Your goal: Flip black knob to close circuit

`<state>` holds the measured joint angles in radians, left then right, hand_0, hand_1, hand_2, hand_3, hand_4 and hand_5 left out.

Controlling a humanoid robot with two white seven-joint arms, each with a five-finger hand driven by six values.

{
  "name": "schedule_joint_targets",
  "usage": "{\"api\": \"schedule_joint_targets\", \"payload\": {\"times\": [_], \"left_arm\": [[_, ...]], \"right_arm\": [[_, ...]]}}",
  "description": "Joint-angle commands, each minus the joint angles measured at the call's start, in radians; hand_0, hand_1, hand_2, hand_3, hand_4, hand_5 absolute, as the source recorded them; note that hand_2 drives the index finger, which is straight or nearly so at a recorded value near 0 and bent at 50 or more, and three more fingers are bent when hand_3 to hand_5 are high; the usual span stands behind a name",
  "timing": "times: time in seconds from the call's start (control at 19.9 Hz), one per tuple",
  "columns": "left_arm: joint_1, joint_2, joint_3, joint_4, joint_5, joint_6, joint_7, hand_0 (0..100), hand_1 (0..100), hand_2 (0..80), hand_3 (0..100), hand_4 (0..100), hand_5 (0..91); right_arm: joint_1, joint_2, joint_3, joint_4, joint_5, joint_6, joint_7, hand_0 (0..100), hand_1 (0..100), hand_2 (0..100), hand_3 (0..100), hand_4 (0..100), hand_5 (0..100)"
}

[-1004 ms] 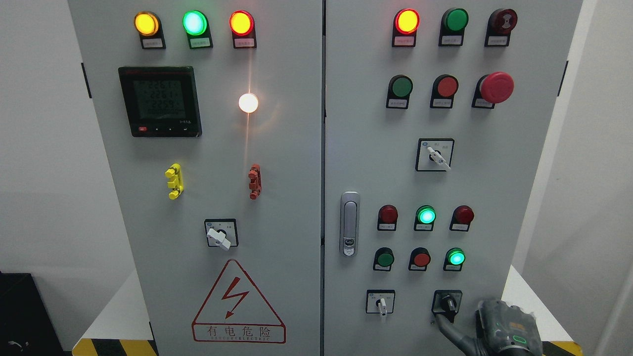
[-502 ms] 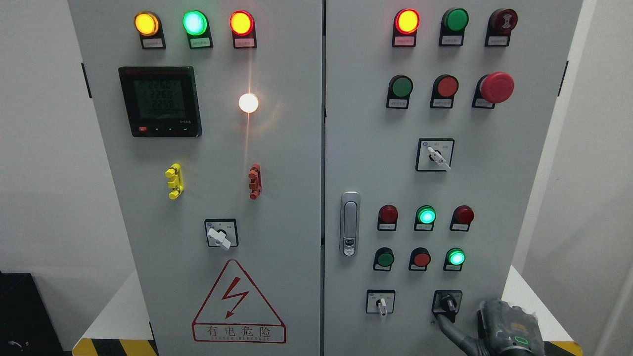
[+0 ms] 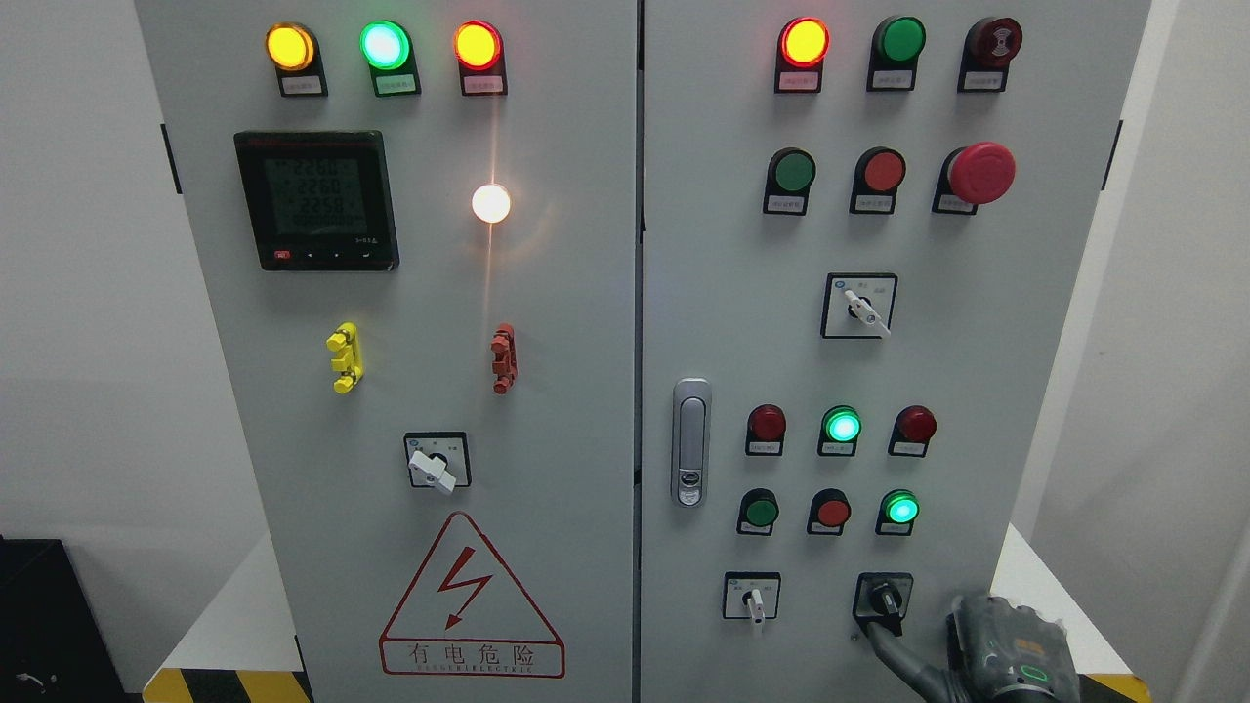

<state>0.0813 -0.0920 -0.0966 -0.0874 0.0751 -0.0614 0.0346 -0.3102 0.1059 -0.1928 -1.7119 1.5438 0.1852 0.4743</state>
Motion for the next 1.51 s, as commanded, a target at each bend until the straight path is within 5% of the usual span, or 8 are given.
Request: {"api": "schedule_joint_targets", "payload": {"times": [0.0, 1.46], "left_arm": [[0.0, 0.0, 0.0, 0.0, 0.0, 0.0, 0.001, 12, 56, 0.0, 0, 0, 0.0], [0.0, 0.0, 0.0, 0.0, 0.0, 0.0, 0.001, 12, 56, 0.0, 0, 0, 0.0]], "right_arm": [[-0.001, -0.005, -0.023, 0.005, -0.004, 0.0, 0.0, 0, 0, 88, 100, 90, 87], [-0.004, -0.002, -0.025, -0.034, -0.031, 0.0, -0.002, 0, 0, 88, 100, 90, 87]]}}
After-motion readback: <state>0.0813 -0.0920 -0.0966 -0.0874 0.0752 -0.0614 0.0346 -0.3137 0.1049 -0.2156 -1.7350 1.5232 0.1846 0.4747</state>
